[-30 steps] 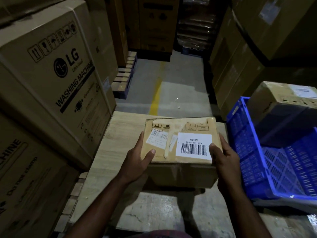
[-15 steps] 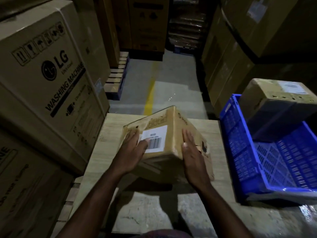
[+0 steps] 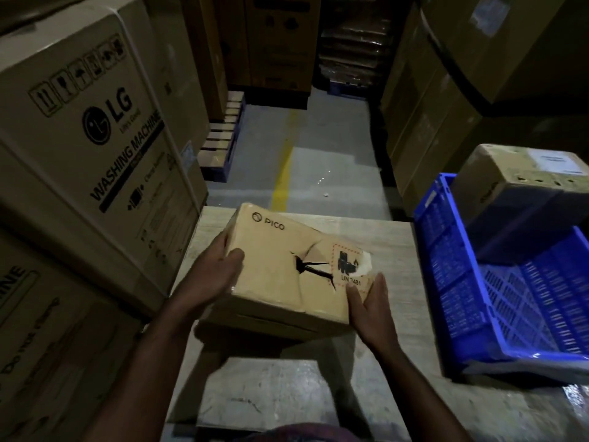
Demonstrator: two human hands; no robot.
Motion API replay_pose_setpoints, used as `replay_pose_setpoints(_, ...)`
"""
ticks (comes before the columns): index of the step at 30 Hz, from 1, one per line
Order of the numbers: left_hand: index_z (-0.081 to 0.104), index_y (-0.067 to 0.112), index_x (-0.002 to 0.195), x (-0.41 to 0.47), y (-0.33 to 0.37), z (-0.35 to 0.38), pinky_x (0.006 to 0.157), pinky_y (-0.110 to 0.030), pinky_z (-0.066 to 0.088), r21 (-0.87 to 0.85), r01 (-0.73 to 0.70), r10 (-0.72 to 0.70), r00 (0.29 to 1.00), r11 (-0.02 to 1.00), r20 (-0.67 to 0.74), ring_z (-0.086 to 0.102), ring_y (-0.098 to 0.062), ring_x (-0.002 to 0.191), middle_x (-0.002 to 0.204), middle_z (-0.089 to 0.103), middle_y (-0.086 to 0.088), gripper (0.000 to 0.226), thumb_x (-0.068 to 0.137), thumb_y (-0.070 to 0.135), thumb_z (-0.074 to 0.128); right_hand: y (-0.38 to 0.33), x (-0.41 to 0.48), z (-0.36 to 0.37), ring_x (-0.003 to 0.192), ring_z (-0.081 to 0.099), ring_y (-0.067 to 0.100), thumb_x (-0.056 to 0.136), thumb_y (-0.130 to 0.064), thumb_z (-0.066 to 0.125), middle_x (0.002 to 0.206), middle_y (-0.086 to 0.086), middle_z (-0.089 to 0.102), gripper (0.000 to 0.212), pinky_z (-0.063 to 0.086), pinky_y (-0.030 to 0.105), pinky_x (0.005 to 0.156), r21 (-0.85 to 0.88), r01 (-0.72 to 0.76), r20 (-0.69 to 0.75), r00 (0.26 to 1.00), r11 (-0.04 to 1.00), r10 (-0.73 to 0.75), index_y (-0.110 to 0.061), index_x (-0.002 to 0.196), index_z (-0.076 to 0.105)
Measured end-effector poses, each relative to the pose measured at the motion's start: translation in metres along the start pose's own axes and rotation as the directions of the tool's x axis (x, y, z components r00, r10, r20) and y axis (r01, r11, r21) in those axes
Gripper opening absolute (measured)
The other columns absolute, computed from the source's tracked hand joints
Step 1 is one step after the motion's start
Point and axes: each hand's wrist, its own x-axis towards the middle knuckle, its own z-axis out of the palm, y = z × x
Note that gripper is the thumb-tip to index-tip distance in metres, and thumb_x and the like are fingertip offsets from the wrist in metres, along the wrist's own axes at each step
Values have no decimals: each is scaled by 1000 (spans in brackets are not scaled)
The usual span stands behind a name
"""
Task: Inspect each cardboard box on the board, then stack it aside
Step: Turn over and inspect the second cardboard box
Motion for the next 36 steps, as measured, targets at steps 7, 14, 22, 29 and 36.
replay_pose_setpoints(7, 53, 32, 140, 12, -51, -10, 106, -45, 47, -119, 89, -104, 987, 989, -121, 62, -13, 118, 128, 66, 10, 66, 87, 71, 54, -5, 6, -8, 93, 73, 12, 96, -57, 54, 101, -8, 77, 36, 60, 48, 86, 336, -113, 182, 982, 935, 53, -30, 111, 73)
replay_pose_setpoints(14, 58, 22, 133, -2, -85, 14, 94, -32, 48, -163, 100, -116, 988, 982, -97, 63, -17, 113, 119, 68, 3, 35, 103, 37, 49, 3, 11, -14, 81, 72, 13, 96, -55, 57, 90, -8, 77, 31, 60, 47, 77, 183, 5, 103, 994, 983, -24, -28, 102, 72)
replay_pose_setpoints(22, 55, 26, 134, 8, -80, 14, 88, -24, 52, -206, 3, -10, 999, 979, -34, 64, 2, 105, 119, 67, 13, 35, 99, 25, 60, 3, 9, -33, 82, 73, 10, 97, -35, 63, 100, -2, 75, 15, 60, 31, 58, 274, 36, 105, 992, 961, -68, -26, 108, 65)
replay_pose_setpoints(29, 42, 43, 133, 21, -93, 28, 100, -36, 51, -186, -7, 17, 999, 983, 51, 57, -9, 122, 136, 58, 9, 66, 84, 16, 78, 31, 13, -46, 102, 64, 9, 88, -21, 74, 112, -9, 64, 42, 57, 28, 70, 214, 46, 111, 991, 976, -71, -28, 121, 50)
replay_pose_setpoints(36, 44, 28, 149, 6, -110, 46, 104, -41, 49, -188, 99, -101, 995, 977, 0, 55, -20, 128, 141, 57, 1, 86, 81, 80, 41, 78, -5, -38, 110, 66, 11, 79, -26, 84, 117, -16, 69, 56, 59, 30, 82, 188, 8, 219, 975, 982, -50, -32, 128, 58)
